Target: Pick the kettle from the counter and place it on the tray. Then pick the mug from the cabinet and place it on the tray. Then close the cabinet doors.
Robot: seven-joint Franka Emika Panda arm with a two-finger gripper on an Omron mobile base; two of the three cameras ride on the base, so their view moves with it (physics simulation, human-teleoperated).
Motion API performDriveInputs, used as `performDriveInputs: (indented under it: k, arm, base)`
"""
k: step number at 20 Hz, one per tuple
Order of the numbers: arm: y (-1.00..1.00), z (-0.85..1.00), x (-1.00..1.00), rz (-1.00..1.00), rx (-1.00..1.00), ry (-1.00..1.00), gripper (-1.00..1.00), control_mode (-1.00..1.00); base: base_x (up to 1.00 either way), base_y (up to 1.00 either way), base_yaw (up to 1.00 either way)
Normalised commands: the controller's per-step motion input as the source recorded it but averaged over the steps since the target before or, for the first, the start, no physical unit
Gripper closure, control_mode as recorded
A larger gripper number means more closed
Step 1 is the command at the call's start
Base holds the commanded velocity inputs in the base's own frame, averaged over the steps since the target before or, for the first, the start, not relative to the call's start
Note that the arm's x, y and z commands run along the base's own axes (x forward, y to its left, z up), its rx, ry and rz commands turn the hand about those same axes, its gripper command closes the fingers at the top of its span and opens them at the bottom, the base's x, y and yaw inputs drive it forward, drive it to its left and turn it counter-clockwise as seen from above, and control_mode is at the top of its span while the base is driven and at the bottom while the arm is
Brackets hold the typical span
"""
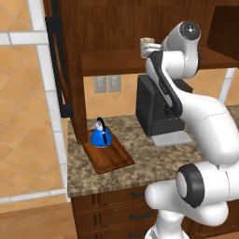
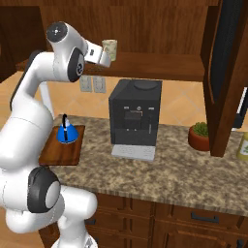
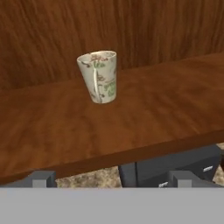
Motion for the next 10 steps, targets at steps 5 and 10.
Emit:
performDriveInputs:
  k: [5, 10]
  arm:
    - [-0.08, 0.00, 0.44, 0.00, 0.00, 0.07, -1.00, -1.00]
    - [-0.03, 0.00, 0.37, 0.00, 0.00, 0.03, -1.00, -1.00]
  base:
    - [0.00, 0.00, 0.00]
    - [0.00, 0.00, 0.00]
